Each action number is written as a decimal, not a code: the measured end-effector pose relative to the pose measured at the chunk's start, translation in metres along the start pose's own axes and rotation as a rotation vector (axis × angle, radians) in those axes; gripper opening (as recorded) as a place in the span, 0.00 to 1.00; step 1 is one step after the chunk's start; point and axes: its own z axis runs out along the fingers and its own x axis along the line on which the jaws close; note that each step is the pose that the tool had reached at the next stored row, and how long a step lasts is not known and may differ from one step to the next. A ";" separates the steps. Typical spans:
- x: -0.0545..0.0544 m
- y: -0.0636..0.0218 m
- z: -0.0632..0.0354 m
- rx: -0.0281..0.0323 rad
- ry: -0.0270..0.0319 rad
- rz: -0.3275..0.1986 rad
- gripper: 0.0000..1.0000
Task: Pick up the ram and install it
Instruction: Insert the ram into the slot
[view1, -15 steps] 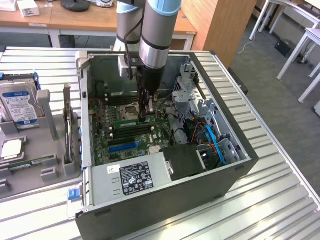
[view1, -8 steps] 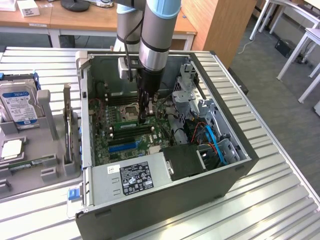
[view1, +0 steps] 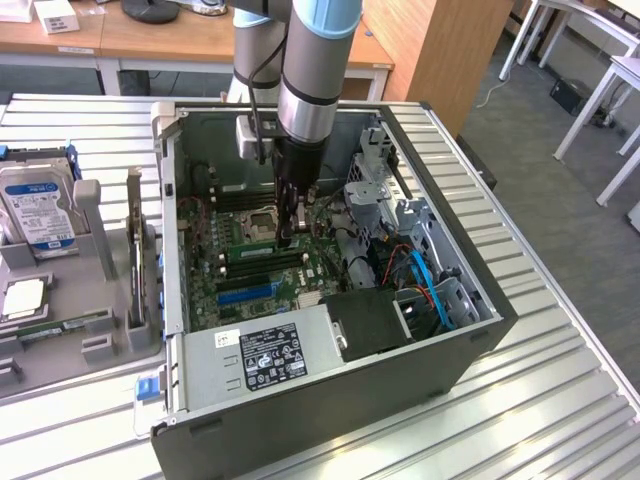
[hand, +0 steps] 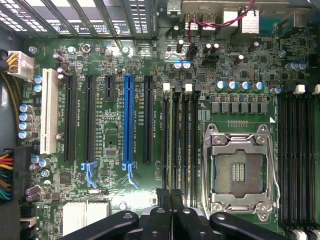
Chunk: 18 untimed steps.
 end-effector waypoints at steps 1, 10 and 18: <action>0.000 0.0000 0.0000 0.0000 0.0000 0.000 0.12; 0.001 0.0018 0.0005 0.0001 -0.0003 0.000 0.12; 0.001 0.0016 0.0035 0.0000 0.0001 0.000 0.12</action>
